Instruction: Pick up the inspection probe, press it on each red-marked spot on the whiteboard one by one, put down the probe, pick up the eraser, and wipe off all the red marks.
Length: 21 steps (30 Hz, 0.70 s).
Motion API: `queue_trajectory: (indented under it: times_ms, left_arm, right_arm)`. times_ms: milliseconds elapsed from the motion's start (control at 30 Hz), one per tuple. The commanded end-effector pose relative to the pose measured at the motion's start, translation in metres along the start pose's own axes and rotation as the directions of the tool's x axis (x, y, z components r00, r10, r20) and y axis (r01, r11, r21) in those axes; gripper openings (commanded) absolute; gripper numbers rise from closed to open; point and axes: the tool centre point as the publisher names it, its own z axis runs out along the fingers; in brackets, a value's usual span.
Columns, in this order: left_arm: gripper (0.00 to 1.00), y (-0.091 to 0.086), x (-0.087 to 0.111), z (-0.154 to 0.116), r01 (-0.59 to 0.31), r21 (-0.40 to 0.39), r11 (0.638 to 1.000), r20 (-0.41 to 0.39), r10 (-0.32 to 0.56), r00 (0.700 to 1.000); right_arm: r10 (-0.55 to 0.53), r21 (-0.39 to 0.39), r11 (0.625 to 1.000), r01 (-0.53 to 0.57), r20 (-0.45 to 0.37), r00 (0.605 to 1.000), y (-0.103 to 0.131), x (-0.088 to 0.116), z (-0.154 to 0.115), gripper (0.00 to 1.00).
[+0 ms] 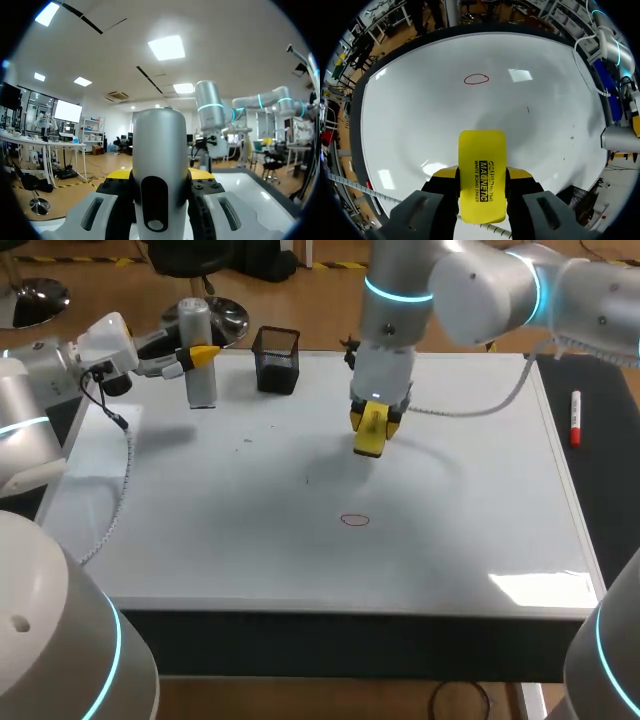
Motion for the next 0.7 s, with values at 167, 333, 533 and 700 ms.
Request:
queue_trajectory:
  times_ms: [167,333,533,700]
  left_arm:
    - [0.00,-0.001,0.002,0.000,-0.002,0.000,1.000,0.006,0.002,1.000]
    - [0.00,-0.001,0.002,0.000,-0.002,0.000,1.000,0.006,0.002,1.000]
    - [0.00,-0.001,0.002,0.000,-0.002,0.000,1.000,0.006,0.002,1.000]
    - [0.00,-0.001,0.002,0.000,-0.002,0.000,1.000,0.006,0.002,1.000]
  right_arm:
    - [-0.033,-0.021,0.999,0.033,-0.015,0.999,-0.001,-0.021,0.013,0.00]
    - [-0.043,-0.033,0.999,0.043,-0.017,0.999,0.000,-0.029,0.019,0.00]
    - [-0.044,-0.049,0.998,0.043,-0.004,0.999,-0.002,-0.033,0.027,0.00]
    - [-0.043,-0.056,0.998,0.043,-0.006,0.999,-0.002,-0.032,0.032,0.00]
